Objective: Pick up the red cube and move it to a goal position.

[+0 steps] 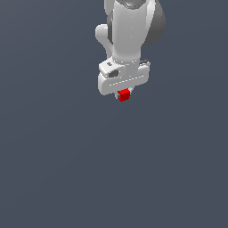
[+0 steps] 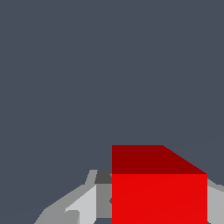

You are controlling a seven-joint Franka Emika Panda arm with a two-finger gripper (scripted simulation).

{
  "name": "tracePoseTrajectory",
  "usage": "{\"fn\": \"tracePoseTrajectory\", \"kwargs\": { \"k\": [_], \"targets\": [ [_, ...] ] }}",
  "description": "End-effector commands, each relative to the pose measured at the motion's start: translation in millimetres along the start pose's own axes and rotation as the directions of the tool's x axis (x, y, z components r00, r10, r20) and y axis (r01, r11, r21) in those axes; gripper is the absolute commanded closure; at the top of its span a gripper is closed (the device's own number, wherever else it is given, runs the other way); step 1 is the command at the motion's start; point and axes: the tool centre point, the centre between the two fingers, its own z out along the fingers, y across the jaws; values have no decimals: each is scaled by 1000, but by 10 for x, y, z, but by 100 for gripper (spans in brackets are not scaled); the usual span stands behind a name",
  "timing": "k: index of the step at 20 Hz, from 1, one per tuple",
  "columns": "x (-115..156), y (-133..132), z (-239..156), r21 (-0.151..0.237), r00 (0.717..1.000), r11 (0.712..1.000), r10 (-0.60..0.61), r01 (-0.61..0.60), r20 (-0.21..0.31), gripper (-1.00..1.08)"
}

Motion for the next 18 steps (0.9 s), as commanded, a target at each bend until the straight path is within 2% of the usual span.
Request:
{"fn": "tracePoseTrajectory", "kwargs": {
  "k": [1, 10, 18],
  "targets": [
    [-71, -19, -230, 1, 1000, 1000, 0, 0, 0, 108],
    [-215, -54, -794, 1, 1000, 1000, 0, 0, 0, 108],
    [-234, -52, -920, 1, 1000, 1000, 0, 0, 0, 108]
  ]
}}
